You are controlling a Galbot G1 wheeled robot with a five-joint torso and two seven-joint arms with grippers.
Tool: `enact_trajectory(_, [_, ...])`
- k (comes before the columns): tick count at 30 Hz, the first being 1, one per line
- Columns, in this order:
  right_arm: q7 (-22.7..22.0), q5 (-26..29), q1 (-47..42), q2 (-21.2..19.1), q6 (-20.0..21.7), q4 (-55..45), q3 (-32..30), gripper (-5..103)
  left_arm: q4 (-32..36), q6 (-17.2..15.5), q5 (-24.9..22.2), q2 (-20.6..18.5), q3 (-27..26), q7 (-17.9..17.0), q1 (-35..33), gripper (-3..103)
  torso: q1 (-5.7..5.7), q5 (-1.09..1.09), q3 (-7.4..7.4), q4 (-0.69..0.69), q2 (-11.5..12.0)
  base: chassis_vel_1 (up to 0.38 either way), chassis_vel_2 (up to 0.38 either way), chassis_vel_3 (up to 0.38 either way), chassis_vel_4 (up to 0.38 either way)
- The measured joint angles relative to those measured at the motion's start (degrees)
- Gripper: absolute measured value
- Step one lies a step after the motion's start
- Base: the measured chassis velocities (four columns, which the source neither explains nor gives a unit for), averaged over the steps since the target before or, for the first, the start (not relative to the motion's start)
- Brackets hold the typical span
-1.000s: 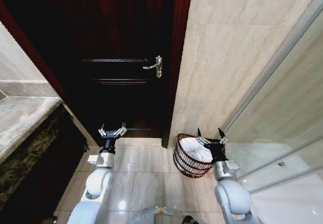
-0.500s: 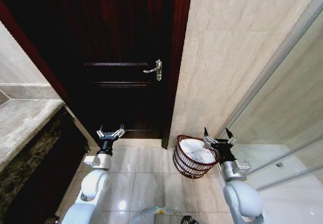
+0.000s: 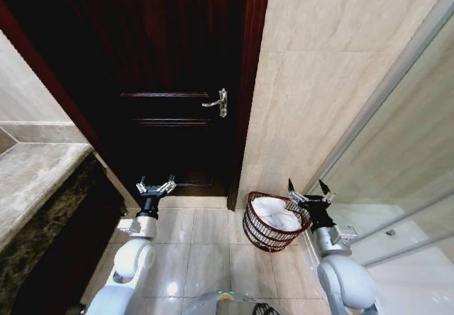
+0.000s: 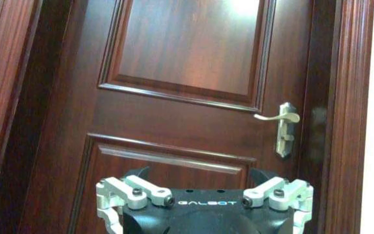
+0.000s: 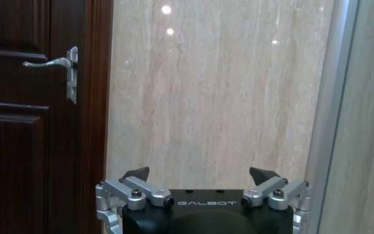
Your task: Discard the used towel into the hamper.
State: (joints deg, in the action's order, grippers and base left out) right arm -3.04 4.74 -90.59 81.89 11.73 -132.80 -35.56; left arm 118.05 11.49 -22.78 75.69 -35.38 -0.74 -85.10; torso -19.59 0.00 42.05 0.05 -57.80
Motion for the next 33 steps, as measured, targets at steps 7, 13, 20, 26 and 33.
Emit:
enact_trajectory(7, [0.1,0.0,-0.6,0.0,0.0,-0.3,-0.2,100,0.4,-0.1,0.3,0.4,0.1,0.1,0.0,100,-0.88,0.0,1.02,0.0,-1.9,0.0,0.0,0.0,0.0])
enact_trajectory(13, [0.2,0.0,-0.9,0.1,0.0,-0.3,-0.3,100,0.5,-0.1,0.4,0.7,0.2,0.6,-0.1,100,-1.47,0.0,1.75,0.0,-3.2,0.0,0.0,0.0,0.0])
enact_trajectory(20, [0.3,0.1,-0.6,-0.1,0.0,-0.3,-0.2,100,0.4,0.0,0.4,0.7,0.2,0.7,0.0,100,-2.53,0.0,3.07,0.0,-5.6,0.0,0.0,0.0,0.0])
enact_trajectory(26, [0.3,0.0,-0.8,-0.2,0.0,-0.7,-0.2,100,0.7,0.0,0.4,0.8,0.1,0.7,-0.1,100,-3.35,0.0,4.09,0.0,-7.4,0.0,0.0,0.0,0.0])
enact_trajectory(33, [0.4,0.1,-1.4,-0.4,0.0,-1.1,-0.4,100,0.8,-0.1,0.5,1.0,0.1,0.7,-0.3,100,-4.22,0.0,5.08,0.0,-9.3,0.0,0.0,0.0,0.0])
